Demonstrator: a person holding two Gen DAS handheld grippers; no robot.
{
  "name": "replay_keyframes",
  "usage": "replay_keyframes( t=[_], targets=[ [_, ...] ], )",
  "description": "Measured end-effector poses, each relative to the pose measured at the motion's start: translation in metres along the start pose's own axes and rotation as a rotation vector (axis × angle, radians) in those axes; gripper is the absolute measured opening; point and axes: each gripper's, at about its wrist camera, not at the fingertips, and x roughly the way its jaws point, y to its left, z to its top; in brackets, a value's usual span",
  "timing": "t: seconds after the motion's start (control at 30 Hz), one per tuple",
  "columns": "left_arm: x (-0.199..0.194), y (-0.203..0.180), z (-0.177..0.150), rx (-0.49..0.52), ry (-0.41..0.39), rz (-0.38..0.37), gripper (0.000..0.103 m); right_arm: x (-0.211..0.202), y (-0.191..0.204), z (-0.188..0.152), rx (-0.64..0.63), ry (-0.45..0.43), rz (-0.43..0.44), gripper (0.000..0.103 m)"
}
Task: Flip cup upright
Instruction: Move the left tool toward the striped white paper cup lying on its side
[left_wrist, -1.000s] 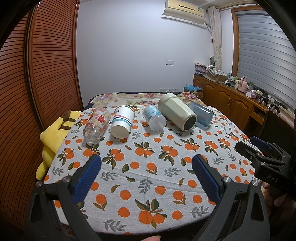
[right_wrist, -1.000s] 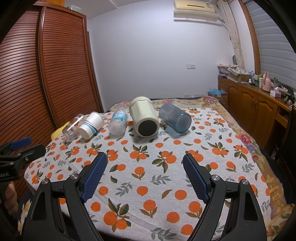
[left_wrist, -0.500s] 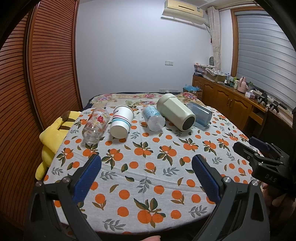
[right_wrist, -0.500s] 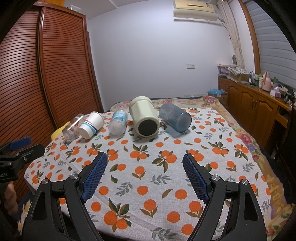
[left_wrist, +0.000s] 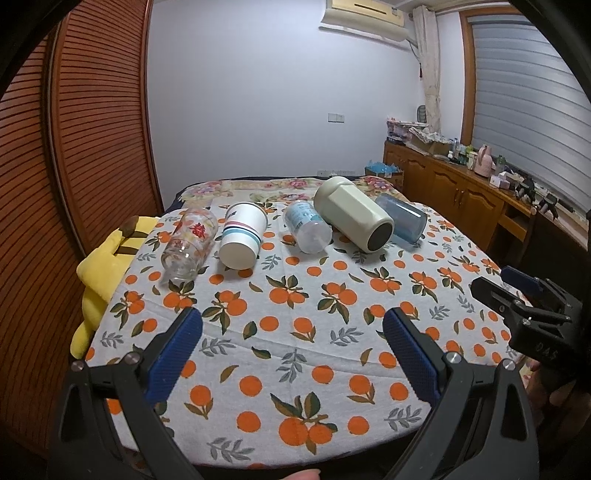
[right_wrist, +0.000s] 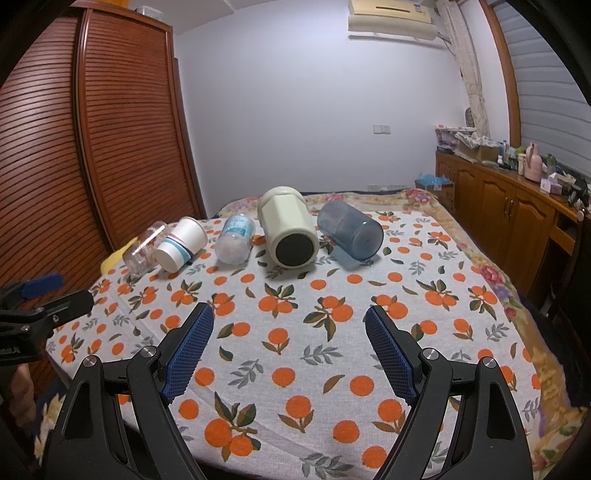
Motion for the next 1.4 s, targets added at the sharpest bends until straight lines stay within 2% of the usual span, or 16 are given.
replay_keyframes(
  t=[0.23,0.67,0.87,1.07,1.3,1.4],
  targets=[
    [0.024,0.012,0.011,0.018,0.034,-0.006,0.099,0.021,0.004,-0.001,0.001,0.031,0.005,0.086],
    [0.074,0.042,0.046,0.035,0.071,0.004,0.099,0.066,0.018,0.032,-0.038,0.073,0.079,0.086],
    [0.102,0.054,0.056,0.051,0.116,-0.018,0.098,0.087,0.026,0.045,-0.067,0.084,0.098,0.086],
    [0.128,0.066,0.064,0.047,0.16,-0.033,0.089,0.106,0.036,0.052,-0.098,0.109,0.125,0.086],
    [0.155,0.073,0.074,0.057,0.189,-0.013,0.086,0.123,0.046,0.055,-0.11,0.136,0.158,0.085],
    [0.171,0.075,0.078,0.048,0.225,-0.03,0.078,0.127,0.05,0.055,-0.119,0.14,0.165,0.085]
  ],
)
